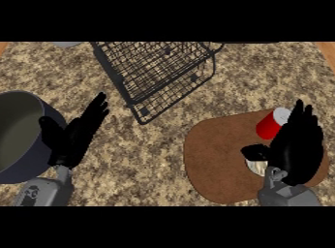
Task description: Pick the can from the cutting board and place it in the tiered basket
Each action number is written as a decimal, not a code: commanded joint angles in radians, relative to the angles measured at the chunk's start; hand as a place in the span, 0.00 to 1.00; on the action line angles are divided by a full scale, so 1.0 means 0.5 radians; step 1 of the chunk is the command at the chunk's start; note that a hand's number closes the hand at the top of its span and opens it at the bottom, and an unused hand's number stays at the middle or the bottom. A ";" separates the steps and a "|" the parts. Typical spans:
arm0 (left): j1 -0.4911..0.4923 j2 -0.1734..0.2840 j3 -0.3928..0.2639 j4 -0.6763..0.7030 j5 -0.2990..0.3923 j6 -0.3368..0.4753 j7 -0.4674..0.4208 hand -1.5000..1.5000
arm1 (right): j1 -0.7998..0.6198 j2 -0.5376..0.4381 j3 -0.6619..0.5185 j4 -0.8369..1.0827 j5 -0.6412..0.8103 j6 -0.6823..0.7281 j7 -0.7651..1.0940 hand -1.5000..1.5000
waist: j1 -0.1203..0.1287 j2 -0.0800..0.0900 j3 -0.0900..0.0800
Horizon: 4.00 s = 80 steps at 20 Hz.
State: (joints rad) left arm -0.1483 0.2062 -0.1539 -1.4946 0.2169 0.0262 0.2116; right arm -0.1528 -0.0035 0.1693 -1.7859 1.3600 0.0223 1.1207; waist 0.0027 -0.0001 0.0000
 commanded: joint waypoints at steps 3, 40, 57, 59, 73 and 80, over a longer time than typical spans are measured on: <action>-0.022 -0.001 0.072 0.086 0.011 -0.070 -0.039 0.50 | -0.064 0.007 -0.069 0.218 -0.049 -0.268 0.180 0.00 | 0.000 0.003 0.000; -0.053 -0.192 0.131 -0.021 -0.182 -0.141 0.096 0.50 | -0.219 -0.238 -0.067 0.782 -0.525 -0.238 -1.099 1.00 | 0.049 0.006 0.003; -0.022 -0.232 0.133 -0.060 -0.225 -0.077 0.112 0.50 | -0.711 -0.759 -0.640 0.209 -1.849 0.999 -1.869 1.00 | -0.028 -0.012 -0.001; 0.055 -0.208 0.149 -0.050 -0.221 -0.115 0.051 0.50 | -0.658 -0.822 -0.754 0.093 -1.952 1.037 -1.892 1.00 | -0.027 -0.010 0.000; -0.047 -0.103 0.266 0.032 -0.176 -0.253 0.040 0.50 | -1.744 -0.856 -0.653 0.500 -2.024 1.090 -1.396 1.00 | 0.022 0.003 -0.002; -0.090 -0.249 0.180 0.104 -0.260 -0.159 -0.011 0.50 | -2.134 -0.518 -0.442 0.897 -1.792 0.787 -1.183 1.00 | 0.033 0.007 -0.003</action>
State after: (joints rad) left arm -0.1695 0.0980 -0.0605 -1.4673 0.1035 -0.0679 0.2171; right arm -1.1290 -0.3434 -0.0913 -1.4431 0.4117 0.4995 0.4930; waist 0.0172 0.0017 -0.0012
